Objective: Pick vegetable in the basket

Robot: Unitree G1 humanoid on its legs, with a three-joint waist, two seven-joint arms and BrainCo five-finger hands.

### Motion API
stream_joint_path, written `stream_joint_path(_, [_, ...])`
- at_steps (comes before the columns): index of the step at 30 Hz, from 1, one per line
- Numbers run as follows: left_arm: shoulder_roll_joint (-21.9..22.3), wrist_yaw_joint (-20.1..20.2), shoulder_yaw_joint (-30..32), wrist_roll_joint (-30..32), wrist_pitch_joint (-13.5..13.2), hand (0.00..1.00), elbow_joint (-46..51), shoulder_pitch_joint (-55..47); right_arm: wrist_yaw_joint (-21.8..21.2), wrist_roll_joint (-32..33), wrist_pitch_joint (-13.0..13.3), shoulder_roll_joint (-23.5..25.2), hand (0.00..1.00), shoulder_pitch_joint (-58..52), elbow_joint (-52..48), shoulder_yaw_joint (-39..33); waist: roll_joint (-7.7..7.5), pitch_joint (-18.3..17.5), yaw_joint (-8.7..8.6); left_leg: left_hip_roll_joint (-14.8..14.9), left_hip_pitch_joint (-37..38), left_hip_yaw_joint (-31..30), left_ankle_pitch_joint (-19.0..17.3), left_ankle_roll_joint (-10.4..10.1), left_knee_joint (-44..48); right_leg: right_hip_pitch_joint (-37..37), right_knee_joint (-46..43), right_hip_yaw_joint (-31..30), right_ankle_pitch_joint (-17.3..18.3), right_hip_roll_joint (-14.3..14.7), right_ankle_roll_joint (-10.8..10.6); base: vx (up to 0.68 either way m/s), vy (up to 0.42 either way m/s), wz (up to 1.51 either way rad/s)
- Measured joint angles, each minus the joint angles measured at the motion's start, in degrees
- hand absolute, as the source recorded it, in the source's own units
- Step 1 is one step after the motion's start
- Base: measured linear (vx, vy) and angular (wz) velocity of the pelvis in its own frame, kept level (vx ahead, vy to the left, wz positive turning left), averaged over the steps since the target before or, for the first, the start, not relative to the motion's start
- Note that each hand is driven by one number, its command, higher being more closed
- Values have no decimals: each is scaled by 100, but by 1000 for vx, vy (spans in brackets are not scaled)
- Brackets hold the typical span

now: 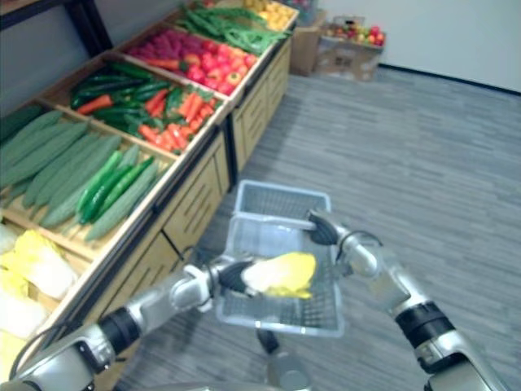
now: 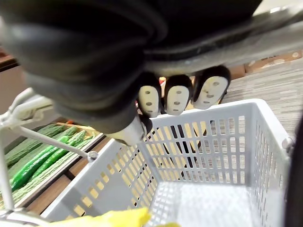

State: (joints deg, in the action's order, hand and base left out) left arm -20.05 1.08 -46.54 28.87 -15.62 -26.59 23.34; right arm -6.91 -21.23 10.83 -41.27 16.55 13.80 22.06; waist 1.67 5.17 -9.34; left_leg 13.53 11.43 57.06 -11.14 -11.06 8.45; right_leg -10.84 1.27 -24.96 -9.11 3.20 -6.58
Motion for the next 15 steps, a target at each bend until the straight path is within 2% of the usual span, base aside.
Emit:
stream_joint_path(5, [292, -92, 200, 263, 62, 100, -199, 6, -99, 4, 8, 99, 100, 9, -39, 109, -11, 7, -7, 13, 34, 65, -14, -19, 0, -4, -21, -59, 5, 36, 0, -35, -37, -7])
stream_joint_path(6, [380, -132, 212, 337, 111, 0, -231, 37, -135, 4, 8, 116, 100, 9, -40, 109, -19, 12, -6, 14, 35, 64, -14, -19, 1, -4, -24, -59, 4, 36, 1, 0, 0, 0])
stream_joint_path(15, [665, -342, 453, 526, 242, 0, -374, 285, -242, 103, 9, 187, 100, 3, -149, 240, -54, 32, 14, 19, 32, 61, -14, -19, 1, -7, -27, -56, 3, 39, 2, -13, -16, 0])
